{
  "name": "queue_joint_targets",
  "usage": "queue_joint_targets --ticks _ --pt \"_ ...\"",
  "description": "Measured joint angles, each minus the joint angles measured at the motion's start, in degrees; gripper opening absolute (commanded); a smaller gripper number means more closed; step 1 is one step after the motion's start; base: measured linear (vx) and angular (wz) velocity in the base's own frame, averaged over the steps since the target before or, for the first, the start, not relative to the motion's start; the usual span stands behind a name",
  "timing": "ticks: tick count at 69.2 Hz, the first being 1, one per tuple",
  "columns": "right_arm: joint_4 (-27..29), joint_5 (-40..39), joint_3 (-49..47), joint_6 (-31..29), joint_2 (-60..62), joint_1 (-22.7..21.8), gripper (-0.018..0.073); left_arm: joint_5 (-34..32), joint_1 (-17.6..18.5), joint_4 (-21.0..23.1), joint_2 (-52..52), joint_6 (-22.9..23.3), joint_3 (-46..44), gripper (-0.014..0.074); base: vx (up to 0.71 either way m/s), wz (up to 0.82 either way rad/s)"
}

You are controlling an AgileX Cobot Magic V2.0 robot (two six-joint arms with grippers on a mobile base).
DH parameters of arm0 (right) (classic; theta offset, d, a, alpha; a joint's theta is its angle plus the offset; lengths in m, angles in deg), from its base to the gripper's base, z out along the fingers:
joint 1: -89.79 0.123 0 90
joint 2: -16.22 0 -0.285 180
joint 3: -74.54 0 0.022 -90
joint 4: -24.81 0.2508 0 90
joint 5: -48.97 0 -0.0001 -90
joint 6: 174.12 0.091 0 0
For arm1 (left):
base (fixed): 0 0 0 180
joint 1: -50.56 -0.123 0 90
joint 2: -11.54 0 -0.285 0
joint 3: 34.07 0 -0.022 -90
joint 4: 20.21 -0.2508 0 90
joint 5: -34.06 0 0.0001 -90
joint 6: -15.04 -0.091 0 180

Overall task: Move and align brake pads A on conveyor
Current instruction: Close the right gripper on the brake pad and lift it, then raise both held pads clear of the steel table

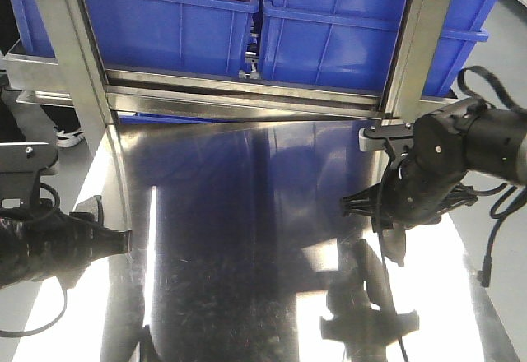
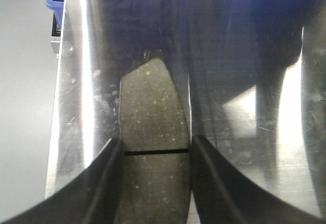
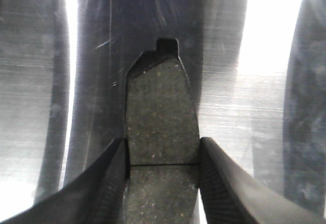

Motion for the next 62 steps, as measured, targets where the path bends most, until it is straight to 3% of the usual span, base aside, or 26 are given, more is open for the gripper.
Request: queue_joint_targets --ticks 33,62 --pt "0.66 -0.44 1.83 -0.72 16.48 0.00 0.0024 0.00 0.00 0.00 0.00 0.00 0.00 0.0167 0.00 0.00" --pt "0.66 -19.26 28.75 -3.04 44.26 0.00 0.0024 0.00 0.00 0.00 0.00 0.00 0.00 0.0167 0.00 0.00"
